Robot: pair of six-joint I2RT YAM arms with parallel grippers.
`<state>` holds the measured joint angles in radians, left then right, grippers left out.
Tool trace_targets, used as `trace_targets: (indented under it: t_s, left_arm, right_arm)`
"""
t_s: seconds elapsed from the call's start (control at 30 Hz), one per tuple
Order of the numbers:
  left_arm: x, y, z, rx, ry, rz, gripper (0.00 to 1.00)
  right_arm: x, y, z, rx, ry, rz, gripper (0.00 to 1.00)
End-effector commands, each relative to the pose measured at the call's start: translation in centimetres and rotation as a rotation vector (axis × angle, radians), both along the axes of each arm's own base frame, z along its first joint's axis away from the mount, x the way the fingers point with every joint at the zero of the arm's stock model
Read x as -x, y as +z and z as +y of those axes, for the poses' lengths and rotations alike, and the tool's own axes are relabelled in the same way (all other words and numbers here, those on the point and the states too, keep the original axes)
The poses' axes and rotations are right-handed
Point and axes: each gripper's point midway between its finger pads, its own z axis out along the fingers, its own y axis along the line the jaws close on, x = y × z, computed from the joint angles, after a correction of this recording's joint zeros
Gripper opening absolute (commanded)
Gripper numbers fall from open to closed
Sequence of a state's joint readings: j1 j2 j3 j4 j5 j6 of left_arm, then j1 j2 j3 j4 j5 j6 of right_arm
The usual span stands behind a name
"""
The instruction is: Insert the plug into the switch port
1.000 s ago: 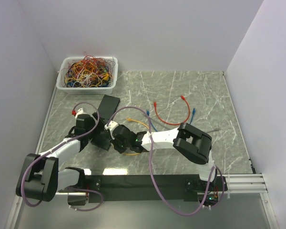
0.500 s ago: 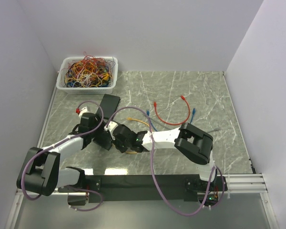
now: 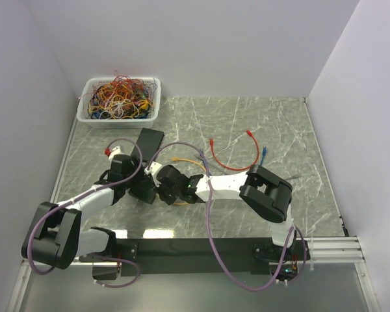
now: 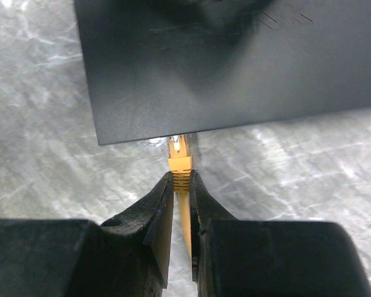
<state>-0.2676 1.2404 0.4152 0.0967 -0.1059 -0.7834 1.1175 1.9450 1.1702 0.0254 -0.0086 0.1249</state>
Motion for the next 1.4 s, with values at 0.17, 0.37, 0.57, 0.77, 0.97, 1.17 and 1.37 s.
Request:
trace_targets:
  t_s: [0.17, 0.37, 0.57, 0.77, 0.97, 1.17, 1.37]
  left_arm:
    - [5.0, -1.7, -4.3, 0.17, -0.117, 0.127, 0.67]
    - [5.8, -2.1, -5.3, 0.193, -0.148, 0.118, 0.67]
    - [5.7, -2.1, -6.6, 0.203, -0.21, 0.091, 0.67]
    - [5.6, -2.3, -7.3, 0.184, -0.236, 0.093, 0.67]
    - [6.1, -2.4, -8.5, 0.206, -0.274, 0.085, 0.68]
    - [7.1, -3.4, -9.7, 0.194, -0.307, 0.114, 0.67]
    - [7.8, -4.3, -10.2, 0.187, -0.315, 0.139, 0.68]
  right_arm:
    - [-4.9, 9.7, 4.2, -0.33, -0.041, -0.204, 0.0]
    - [-3.4, 10.8, 4.9, -0.384, 0.094, -0.229, 0.0]
    - [-2.8, 11.6, 5.7, -0.393, 0.153, -0.225, 0.0]
    - [-2.8, 11.6, 6.1, -0.398, 0.163, -0.22, 0.0]
    - [-3.0, 12.2, 6.5, -0.416, 0.168, -0.228, 0.0]
    - [-2.8, 13.6, 7.2, -0.459, 0.193, -0.239, 0.0]
    - [-2.8, 15.0, 9.1, -0.506, 0.221, -0.212, 0.0]
